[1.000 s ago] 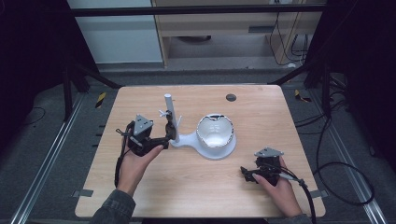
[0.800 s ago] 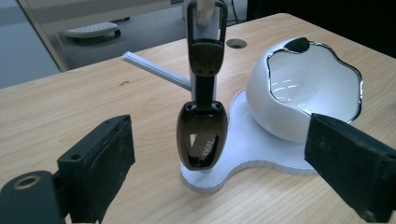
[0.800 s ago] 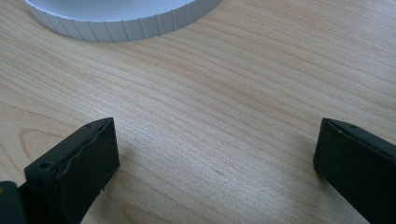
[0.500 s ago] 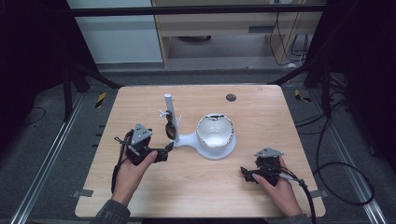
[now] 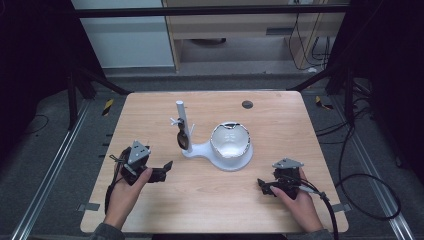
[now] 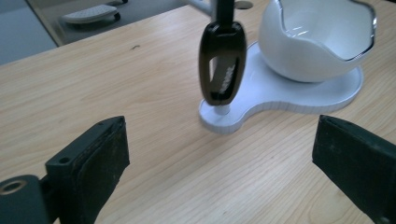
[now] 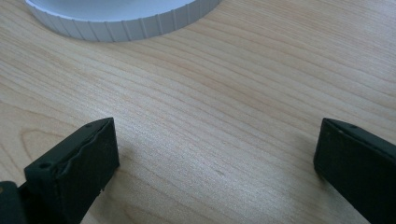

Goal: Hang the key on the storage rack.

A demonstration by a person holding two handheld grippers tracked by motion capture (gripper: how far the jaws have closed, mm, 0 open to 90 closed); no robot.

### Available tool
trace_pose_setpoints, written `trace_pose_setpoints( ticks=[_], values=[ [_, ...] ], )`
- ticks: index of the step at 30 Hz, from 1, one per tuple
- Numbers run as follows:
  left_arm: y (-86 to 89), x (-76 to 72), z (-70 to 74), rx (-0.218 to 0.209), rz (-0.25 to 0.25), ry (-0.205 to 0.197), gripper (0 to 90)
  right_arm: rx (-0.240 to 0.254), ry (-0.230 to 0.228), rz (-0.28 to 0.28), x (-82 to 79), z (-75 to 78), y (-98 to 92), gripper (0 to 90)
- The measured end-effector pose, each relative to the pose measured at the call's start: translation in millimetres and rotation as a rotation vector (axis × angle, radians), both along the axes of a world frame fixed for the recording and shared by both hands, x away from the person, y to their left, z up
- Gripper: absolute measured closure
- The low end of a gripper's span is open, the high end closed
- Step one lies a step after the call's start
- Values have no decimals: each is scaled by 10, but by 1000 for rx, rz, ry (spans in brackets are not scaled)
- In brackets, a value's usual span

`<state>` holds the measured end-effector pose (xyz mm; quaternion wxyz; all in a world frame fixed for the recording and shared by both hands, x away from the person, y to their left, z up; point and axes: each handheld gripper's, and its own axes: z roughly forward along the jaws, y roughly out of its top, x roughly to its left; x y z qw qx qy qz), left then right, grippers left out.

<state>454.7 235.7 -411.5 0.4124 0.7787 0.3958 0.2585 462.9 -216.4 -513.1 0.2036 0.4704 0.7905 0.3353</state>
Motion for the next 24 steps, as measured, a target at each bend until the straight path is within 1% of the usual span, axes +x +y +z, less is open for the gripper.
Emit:
trace_pose_setpoints(
  ticks=[2, 4, 5, 8, 9, 10, 11, 13, 15, 16, 17, 19, 20, 21, 22, 24],
  values=[
    [58, -4, -33, 7, 8, 9, 32, 0, 0, 0, 0, 0, 0, 4],
    [115, -5, -72, 31, 22, 18, 32, 0, 0, 0, 0, 0, 0, 4],
    [143, -5, -94, 37, 27, 24, 32, 0, 0, 0, 0, 0, 0, 4],
    [221, -1, -157, 48, 40, 47, 33, 0, 0, 0, 0, 0, 0, 4],
    [221, -1, -157, 48, 40, 47, 33, 0, 0, 0, 0, 0, 0, 4],
    [250, 0, -183, 57, 43, 52, 33, 0, 0, 0, 0, 0, 0, 4],
    [289, 1, -221, 72, 47, 66, 33, 0, 0, 0, 0, 0, 0, 4],
    [333, 6, -264, 83, 52, 80, 34, 0, 0, 0, 0, 0, 0, 4],
    [384, 19, -312, 94, 57, 103, 34, 0, 0, 0, 0, 0, 0, 4],
    [384, 19, -312, 94, 57, 103, 36, 0, 0, 0, 0, 0, 0, 5],
    [426, 36, -357, 104, 61, 125, 37, 0, 0, -1, 0, 0, 1, 4],
    [441, 41, -377, 105, 62, 131, 39, 0, 0, 0, 0, 0, 0, 4],
    [484, 48, -420, 111, 74, 134, 42, 0, 0, 0, 0, 0, 0, 4],
    [484, 48, -420, 111, 74, 134, 44, 0, 0, 0, 0, 0, 0, 4],
    [530, 59, -475, 107, 87, 143, 44, 0, 0, 0, 0, 0, 0, 4],
    [546, 63, -492, 110, 89, 146, 44, 0, 0, -1, 0, 0, 1, 4]
  ],
)
